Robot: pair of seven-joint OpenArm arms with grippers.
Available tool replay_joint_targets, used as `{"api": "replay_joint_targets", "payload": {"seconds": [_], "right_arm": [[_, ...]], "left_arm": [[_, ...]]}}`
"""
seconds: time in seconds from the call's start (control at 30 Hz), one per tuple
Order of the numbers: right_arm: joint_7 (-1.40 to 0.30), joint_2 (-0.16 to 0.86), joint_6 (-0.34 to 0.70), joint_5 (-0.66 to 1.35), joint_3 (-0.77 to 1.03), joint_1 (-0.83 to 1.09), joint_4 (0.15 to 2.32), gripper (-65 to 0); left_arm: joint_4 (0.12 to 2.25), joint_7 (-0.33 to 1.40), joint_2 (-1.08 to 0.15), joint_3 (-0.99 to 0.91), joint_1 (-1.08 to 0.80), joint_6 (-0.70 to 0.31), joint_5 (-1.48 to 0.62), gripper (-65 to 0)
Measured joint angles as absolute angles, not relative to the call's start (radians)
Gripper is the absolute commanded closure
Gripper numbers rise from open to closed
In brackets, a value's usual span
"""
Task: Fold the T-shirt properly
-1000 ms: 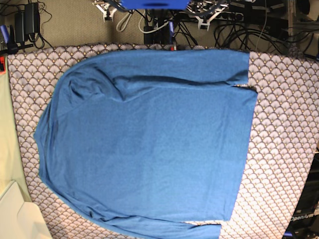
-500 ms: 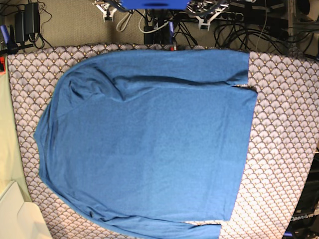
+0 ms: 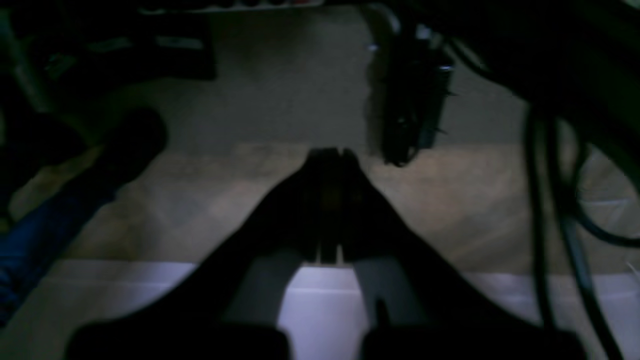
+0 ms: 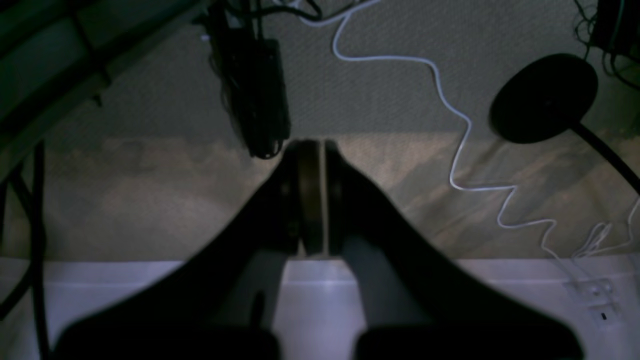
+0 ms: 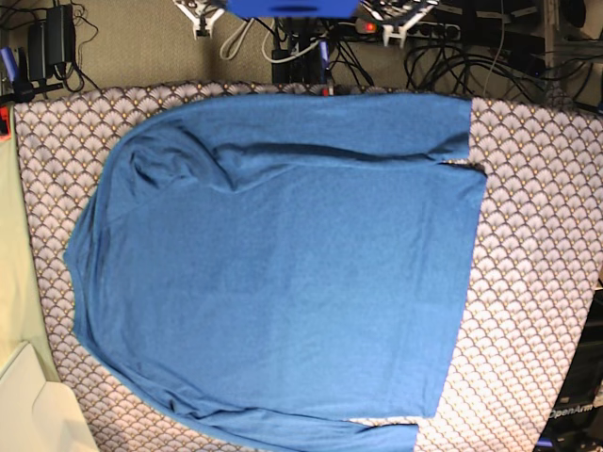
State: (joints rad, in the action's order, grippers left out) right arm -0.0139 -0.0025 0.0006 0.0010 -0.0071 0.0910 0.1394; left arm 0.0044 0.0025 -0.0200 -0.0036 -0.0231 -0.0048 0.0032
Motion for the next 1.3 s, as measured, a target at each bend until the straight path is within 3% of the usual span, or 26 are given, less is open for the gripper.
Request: {"api": "replay_joint_targets", "payload": {"seconds": [0.8,1.1,1.3], "right_arm": [[-0.057,0.014,0.004,0.001,-0.009,0.056,0.144,0.0],[0.013,0.023,0.004,0.000,-0.120,0.099,0.155,0.0],[0.006,0.052,0.004,-0.001,-0.123,0.286,0.419,0.0]], "left_arm": [[0.013,0.003,-0.047,-0.005,-0.002,-0.011,0.002,-0.3],[0.290,0.010,-0.033,-0.005,-0.189,-0.014,-0.001,-0.3],[0.413,0.018,-0.064,-0.005,-0.276,-0.011,0.001,-0.3]]}}
